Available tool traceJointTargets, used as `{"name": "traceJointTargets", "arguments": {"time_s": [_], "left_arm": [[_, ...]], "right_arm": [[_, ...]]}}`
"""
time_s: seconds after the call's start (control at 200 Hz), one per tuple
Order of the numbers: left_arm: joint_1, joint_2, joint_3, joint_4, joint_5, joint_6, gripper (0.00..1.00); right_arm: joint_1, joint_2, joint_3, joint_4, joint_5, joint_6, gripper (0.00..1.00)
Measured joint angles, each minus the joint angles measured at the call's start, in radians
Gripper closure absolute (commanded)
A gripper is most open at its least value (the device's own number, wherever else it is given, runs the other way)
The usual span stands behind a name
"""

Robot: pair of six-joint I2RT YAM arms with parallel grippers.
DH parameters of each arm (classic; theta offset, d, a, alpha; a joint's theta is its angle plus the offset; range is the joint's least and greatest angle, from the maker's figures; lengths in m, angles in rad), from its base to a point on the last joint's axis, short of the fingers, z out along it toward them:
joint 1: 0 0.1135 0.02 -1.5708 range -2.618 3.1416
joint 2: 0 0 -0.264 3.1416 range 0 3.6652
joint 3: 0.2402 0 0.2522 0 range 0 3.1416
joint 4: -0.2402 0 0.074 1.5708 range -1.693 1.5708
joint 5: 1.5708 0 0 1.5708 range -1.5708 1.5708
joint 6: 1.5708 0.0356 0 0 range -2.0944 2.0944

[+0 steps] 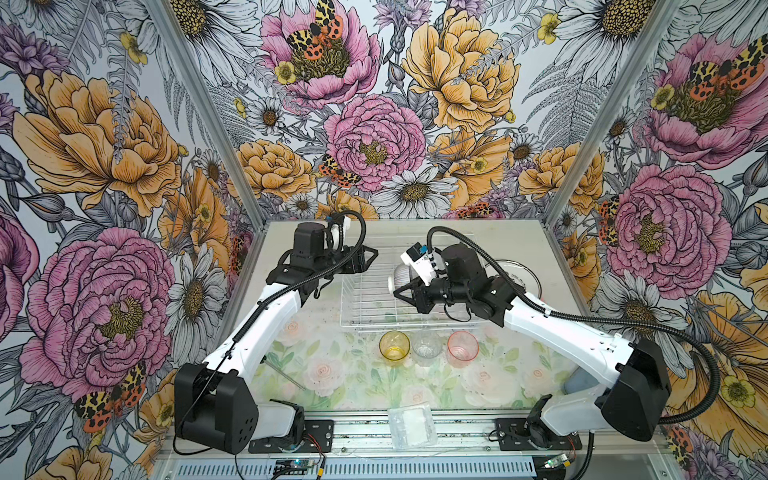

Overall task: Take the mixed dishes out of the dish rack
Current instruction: 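Pull the striped bowl toward the robot with the right gripper while the left releases, then lower the striped bowl onto the table beside the glasses with the right gripper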

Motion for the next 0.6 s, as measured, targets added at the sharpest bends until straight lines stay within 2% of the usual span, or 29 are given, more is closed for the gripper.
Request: {"name": "traceJointTargets", "arguments": {"time_s": [0.29,0.44,0.596], "left_arm": [[0.074,0.000,-0.010,-0.059,-0.018,0.033,0.24],[0.122,0.000,-0.010,-0.065,-0.015,0.044,0.24],[0.150,0.000,-0.010,-0.065,-0.003,0.048,0.24]], "right_arm": [[0.405,0.101,0.203,-0.354,0.394,-0.278,1.00],[0.561,0.212,0.311,-0.479,0.489,-0.396,1.00],[0.645,0.346,0.384,-0.582,0.547,-0.481,1.00]]}}
